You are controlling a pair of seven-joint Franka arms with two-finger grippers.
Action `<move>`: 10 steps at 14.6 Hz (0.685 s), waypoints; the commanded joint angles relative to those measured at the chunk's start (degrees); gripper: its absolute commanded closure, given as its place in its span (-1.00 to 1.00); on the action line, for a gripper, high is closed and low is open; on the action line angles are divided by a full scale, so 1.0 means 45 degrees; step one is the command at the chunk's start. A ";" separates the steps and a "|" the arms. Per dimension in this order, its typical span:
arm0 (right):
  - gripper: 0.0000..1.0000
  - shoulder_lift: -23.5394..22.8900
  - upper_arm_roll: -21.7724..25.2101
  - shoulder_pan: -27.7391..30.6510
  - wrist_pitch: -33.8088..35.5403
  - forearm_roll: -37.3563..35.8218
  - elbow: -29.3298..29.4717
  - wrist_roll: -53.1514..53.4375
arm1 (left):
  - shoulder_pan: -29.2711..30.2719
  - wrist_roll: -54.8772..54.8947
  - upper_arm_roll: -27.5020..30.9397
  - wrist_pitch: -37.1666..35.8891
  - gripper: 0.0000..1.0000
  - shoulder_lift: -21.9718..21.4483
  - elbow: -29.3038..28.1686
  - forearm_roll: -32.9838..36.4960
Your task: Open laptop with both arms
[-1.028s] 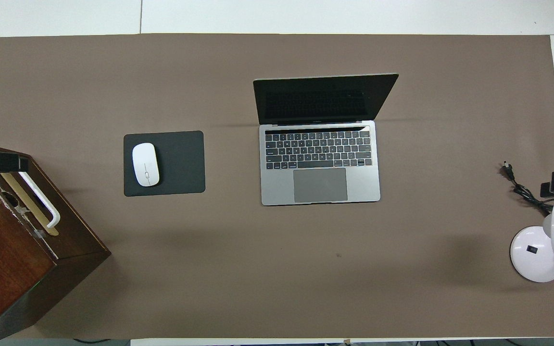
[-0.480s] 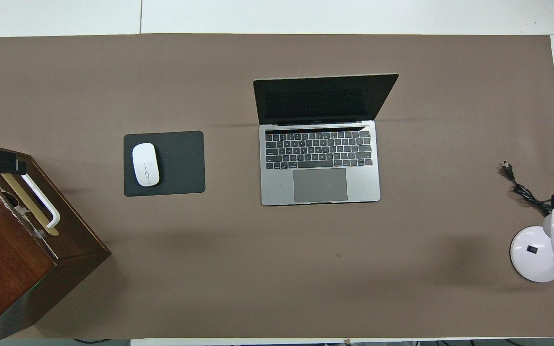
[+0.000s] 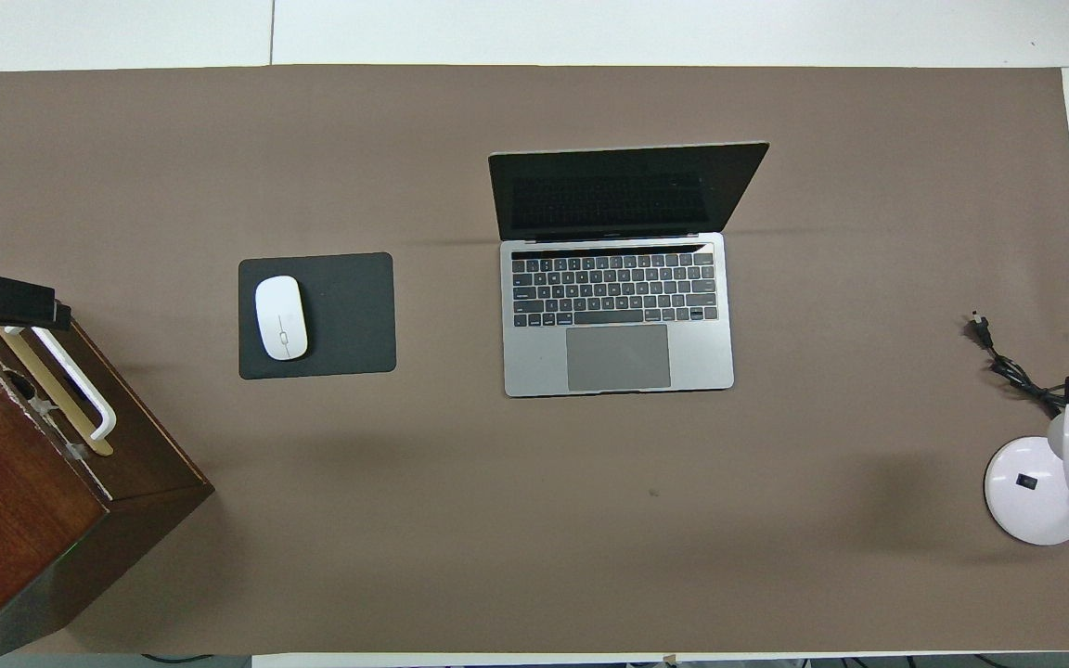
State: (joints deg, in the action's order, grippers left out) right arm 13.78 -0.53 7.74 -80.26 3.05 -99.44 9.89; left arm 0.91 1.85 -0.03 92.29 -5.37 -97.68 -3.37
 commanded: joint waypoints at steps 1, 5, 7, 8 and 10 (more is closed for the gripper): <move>-1.00 0.0316 -0.0097 -0.0021 0.0081 -0.0345 -0.0207 -0.0127 | -0.0183 -0.0215 0.0064 0.0351 -1.00 0.0081 0.0124 0.0437; -1.00 0.0433 -0.0156 -0.0489 -0.0055 -0.0990 -0.0480 -0.0088 | -0.0183 -0.0215 0.0045 0.0370 -1.00 0.0061 0.0065 0.0437; -1.00 0.0551 -0.0156 -0.0509 -0.0249 -0.1204 -0.0733 -0.0107 | -0.0183 -0.0215 0.0045 0.0331 -1.00 0.0061 0.0065 0.0437; -1.00 0.0628 -0.0156 -0.0509 -0.0290 -0.1205 -0.0831 -0.0107 | -0.0183 -0.0215 0.0045 0.0312 -1.00 0.0042 0.0065 0.0437; -1.00 0.0765 -0.0156 -0.0470 -0.0329 -0.1205 -0.1105 -0.0107 | -0.0164 -0.0215 0.0045 0.0273 -1.00 0.0042 0.0065 0.0437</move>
State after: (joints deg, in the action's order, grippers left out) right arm 14.91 -1.08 5.37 -80.30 -1.28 -101.31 9.89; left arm 0.90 1.85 -0.05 93.35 -5.37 -97.68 -2.99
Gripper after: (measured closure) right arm 0.000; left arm 0.000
